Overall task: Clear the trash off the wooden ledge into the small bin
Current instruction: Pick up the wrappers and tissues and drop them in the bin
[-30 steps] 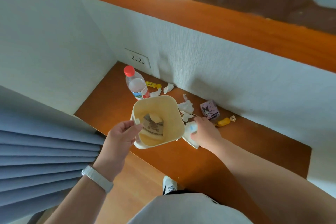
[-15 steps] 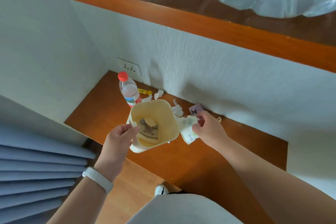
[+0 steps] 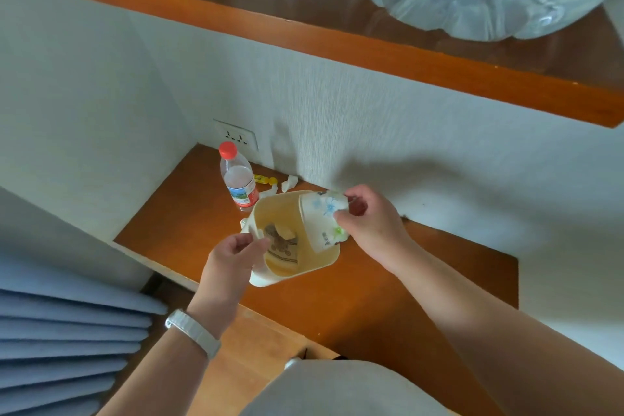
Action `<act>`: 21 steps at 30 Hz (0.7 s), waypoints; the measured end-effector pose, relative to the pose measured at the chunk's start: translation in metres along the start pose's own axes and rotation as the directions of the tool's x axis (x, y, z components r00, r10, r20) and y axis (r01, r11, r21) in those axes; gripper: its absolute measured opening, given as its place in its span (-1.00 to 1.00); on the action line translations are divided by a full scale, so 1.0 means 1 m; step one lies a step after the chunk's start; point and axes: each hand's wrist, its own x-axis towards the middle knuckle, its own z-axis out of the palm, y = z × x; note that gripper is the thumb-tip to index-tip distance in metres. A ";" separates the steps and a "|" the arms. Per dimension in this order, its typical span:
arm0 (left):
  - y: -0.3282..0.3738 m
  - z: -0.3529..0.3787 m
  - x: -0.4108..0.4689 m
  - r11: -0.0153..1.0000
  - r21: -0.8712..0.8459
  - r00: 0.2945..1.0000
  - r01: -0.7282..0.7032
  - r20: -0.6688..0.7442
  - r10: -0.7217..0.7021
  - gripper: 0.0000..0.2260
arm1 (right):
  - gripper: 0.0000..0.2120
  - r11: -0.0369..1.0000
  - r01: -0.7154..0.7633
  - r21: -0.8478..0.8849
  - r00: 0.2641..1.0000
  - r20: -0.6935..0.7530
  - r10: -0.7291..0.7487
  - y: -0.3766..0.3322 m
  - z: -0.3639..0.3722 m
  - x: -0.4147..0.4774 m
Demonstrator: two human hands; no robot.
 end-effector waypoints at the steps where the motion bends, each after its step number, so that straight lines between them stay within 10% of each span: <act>1: 0.001 0.000 -0.001 1.000 0.004 1.000 -0.002 0.002 0.002 -0.81 | -0.68 0.999 -0.002 -0.042 1.000 0.013 0.003 0.000 0.005 -0.001; 21: -0.004 -0.002 0.007 0.999 0.018 0.999 0.027 -0.027 -0.027 -0.94 | -0.67 0.901 -0.046 -0.431 0.997 0.034 0.067 0.092 0.017 0.010</act>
